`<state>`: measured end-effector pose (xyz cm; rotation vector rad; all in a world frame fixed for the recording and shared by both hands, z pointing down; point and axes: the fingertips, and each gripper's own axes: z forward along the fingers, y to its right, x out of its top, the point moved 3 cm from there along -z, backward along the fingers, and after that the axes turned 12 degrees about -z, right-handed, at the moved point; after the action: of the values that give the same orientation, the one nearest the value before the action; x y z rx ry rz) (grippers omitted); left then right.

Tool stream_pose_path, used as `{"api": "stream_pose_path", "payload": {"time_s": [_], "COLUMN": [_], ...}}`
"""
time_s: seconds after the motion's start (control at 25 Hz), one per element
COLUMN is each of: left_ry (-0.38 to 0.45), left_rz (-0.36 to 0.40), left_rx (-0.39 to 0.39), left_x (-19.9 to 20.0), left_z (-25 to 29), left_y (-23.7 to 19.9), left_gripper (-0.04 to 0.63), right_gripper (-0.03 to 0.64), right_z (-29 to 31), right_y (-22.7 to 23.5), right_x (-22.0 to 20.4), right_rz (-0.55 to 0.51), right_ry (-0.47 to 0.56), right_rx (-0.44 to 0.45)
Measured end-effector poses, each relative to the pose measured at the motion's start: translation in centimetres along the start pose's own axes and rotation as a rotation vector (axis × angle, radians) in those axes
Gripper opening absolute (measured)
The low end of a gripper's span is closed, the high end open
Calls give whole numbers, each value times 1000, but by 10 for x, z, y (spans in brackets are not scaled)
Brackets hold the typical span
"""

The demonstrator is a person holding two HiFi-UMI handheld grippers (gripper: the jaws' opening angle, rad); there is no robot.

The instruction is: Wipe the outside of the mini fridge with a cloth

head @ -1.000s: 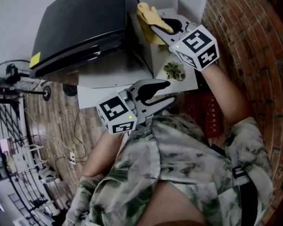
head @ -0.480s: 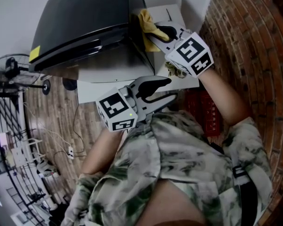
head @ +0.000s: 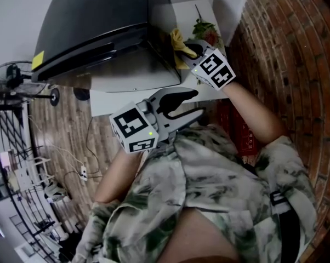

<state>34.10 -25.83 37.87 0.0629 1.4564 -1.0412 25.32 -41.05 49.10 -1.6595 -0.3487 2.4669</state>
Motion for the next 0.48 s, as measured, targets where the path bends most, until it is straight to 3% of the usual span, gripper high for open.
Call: {"api": "stream_pose_path", "payload": {"time_s": [0.48], "left_ry": [8], "left_rz": [-20], "left_rx": [26], "left_x": [4], "left_z": [-6], "left_y": [-6], "left_gripper": [166], "right_gripper": [98], "right_z": [42], "right_y": [-19], "right_x": [-94], "right_rz": [35], "right_ry": [-186], "right_rx": [61]}}
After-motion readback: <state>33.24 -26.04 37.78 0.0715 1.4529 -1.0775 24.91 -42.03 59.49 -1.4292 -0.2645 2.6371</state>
